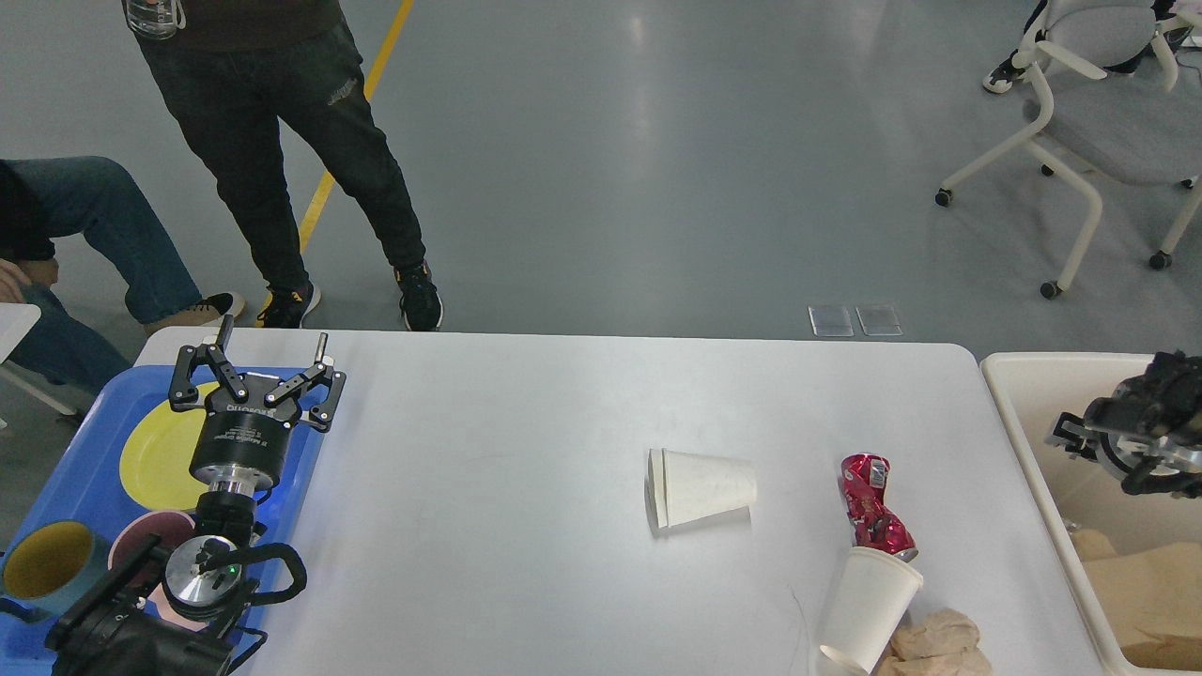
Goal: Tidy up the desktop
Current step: 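Open the right gripper in the bin and raise it out, then move the right gripper down to the crumpled brown paper beside the cup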
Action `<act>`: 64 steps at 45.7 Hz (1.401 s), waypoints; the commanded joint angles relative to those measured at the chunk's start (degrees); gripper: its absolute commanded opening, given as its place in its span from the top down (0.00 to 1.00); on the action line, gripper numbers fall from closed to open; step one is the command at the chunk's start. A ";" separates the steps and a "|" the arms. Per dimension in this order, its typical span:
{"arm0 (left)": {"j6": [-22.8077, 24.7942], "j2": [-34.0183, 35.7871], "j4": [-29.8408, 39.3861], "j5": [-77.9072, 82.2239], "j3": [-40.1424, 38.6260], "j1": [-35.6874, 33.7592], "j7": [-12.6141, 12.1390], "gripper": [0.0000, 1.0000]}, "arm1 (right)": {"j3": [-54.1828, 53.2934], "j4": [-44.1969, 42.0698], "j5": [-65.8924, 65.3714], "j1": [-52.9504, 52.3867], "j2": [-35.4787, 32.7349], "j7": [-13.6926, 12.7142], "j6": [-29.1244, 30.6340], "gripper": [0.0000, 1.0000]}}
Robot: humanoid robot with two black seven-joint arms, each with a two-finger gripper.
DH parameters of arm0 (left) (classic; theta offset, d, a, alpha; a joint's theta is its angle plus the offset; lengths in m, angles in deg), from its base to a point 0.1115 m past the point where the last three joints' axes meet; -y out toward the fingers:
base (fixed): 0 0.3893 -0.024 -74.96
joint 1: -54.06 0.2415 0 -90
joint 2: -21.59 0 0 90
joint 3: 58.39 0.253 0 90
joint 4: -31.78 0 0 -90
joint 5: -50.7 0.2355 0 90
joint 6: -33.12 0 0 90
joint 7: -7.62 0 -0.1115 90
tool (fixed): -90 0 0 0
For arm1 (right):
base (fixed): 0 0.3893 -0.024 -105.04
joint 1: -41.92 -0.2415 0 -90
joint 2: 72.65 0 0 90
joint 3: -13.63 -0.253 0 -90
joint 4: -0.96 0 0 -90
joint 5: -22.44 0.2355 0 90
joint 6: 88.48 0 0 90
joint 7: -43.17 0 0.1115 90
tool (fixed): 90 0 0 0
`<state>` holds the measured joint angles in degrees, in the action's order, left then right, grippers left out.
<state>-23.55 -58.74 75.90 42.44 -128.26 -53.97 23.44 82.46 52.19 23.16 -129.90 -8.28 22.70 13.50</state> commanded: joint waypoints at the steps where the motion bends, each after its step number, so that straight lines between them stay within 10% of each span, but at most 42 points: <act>1: -0.01 0.00 0.00 -0.01 0.00 0.01 0.00 0.04 | 3.33 7.74 0.15 -13.87 2.42 -0.01 10.85 0.00; 9: -0.01 0.00 0.00 -0.01 0.00 0.01 0.00 0.04 | 2.28 16.26 0.33 -28.02 6.82 -0.01 25.72 0.00; 20: -0.10 0.00 0.00 -0.01 0.00 0.01 0.00 0.04 | -0.54 42.10 1.03 -50.17 6.82 -0.01 25.82 0.00; 30: -0.10 0.00 0.00 -0.01 0.00 0.01 0.00 0.04 | -0.27 48.78 3.31 -60.82 6.99 0.08 28.00 0.00; 64: -0.01 0.00 0.00 -0.01 0.00 0.01 0.00 0.04 | -0.62 44.49 -5.03 -31.40 -2.59 0.17 17.83 0.05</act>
<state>-23.58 -58.74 75.90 42.46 -128.26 -53.94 23.44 82.31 98.55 20.24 -169.84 -9.78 22.84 35.84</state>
